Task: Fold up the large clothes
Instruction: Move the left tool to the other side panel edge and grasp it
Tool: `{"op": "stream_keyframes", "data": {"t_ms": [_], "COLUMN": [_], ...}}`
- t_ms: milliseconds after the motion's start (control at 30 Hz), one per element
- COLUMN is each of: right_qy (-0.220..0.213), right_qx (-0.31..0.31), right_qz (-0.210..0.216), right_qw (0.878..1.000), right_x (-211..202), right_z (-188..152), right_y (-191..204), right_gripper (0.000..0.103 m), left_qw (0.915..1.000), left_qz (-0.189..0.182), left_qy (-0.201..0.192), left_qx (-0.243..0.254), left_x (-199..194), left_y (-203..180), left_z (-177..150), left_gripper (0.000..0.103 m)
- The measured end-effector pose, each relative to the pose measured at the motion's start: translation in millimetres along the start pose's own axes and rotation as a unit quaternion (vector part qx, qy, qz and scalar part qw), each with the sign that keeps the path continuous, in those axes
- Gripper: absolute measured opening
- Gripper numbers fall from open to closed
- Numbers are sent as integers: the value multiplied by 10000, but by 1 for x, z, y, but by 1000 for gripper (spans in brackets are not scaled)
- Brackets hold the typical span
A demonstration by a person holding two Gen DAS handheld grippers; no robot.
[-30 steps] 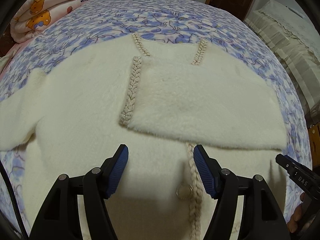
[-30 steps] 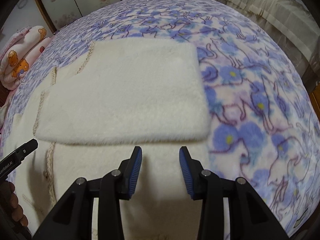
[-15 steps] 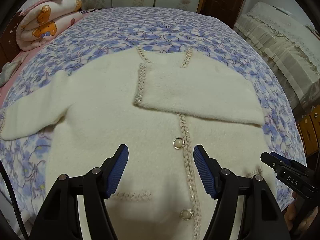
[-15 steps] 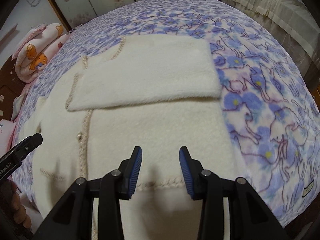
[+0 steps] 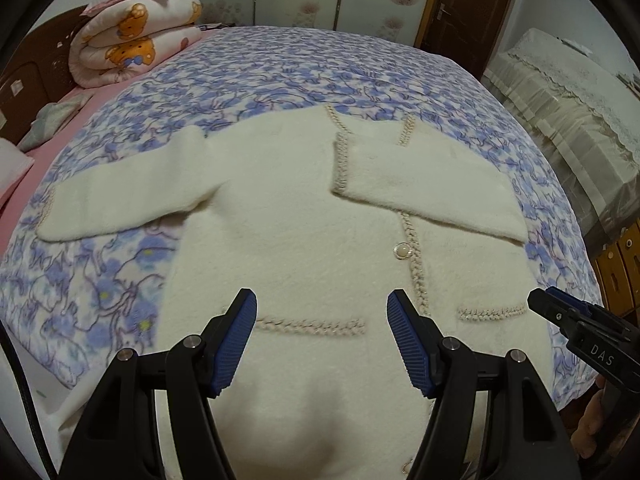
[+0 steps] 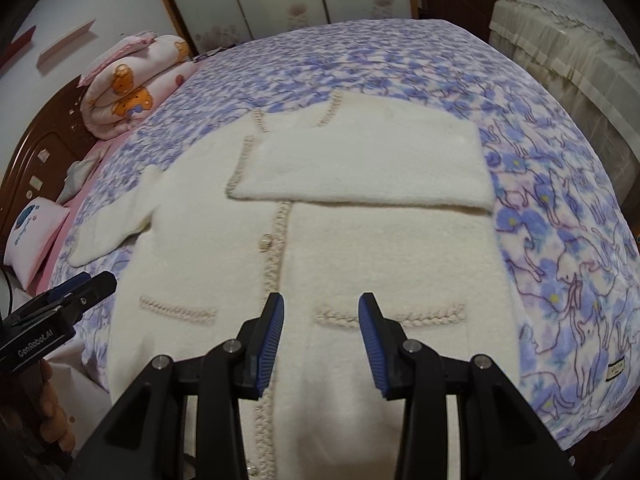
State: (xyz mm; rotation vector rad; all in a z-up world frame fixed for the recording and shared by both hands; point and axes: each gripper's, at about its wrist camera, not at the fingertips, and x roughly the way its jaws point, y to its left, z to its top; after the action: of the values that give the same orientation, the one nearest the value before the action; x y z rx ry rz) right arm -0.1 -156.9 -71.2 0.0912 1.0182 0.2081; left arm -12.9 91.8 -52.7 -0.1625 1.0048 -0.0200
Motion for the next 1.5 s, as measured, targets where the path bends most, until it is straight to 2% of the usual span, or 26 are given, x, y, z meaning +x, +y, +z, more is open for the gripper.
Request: {"op": "stream_keyframes", "data": {"t_ms": [233,433,533,667,767,867,900,967,1133,1200,1300,1400,1500], "right_qy": [0,21,-9,-181,-359,-442,-427,-359,-109,27,176,251,353], "right_qx": [-409,-849,-1043,-1296,-1444,-1539,-1547,-1545,-1443,-1382,-1347,-1374,-1424], "right_qz": [138,272,321,357,357,369,384,408,437,483,534,587,646], "right_qw": [9991,9960,9940,9908,9882,9864,9863,9865,9885,9892,9893,9885,9871], "right_x": [2,10,15,20,27,45,53,72,123,142,166,179,190], "right_z": [3,15,28,53,73,91,96,105,125,131,136,136,131], "right_y": [51,99,122,152,173,192,197,207,222,228,236,243,248], "right_gripper": [39,39,39,40,48,49,49,49,49,49,49,49,49], "left_qw": [9998,9988,9975,9914,9850,9772,9720,9658,9410,9319,9195,9030,8910], "left_qz": [58,229,233,49,74,257,331,299,286,348,695,865,1021], "left_qy": [29,272,298,203,83,75,156,261,685,831,925,998,1066], "left_qx": [-195,-330,-594,-1289,-1723,-2108,-2322,-2561,-3302,-3513,-3757,-4088,-4293], "left_x": [-20,-25,-27,-25,-16,6,19,38,94,112,133,148,160], "left_y": [51,118,154,211,249,290,308,332,391,408,433,454,469], "left_z": [-5,8,22,50,66,80,83,86,82,80,76,68,59], "left_gripper": [67,67,67,67,67,67,67,66,66,66,66,66,67]}}
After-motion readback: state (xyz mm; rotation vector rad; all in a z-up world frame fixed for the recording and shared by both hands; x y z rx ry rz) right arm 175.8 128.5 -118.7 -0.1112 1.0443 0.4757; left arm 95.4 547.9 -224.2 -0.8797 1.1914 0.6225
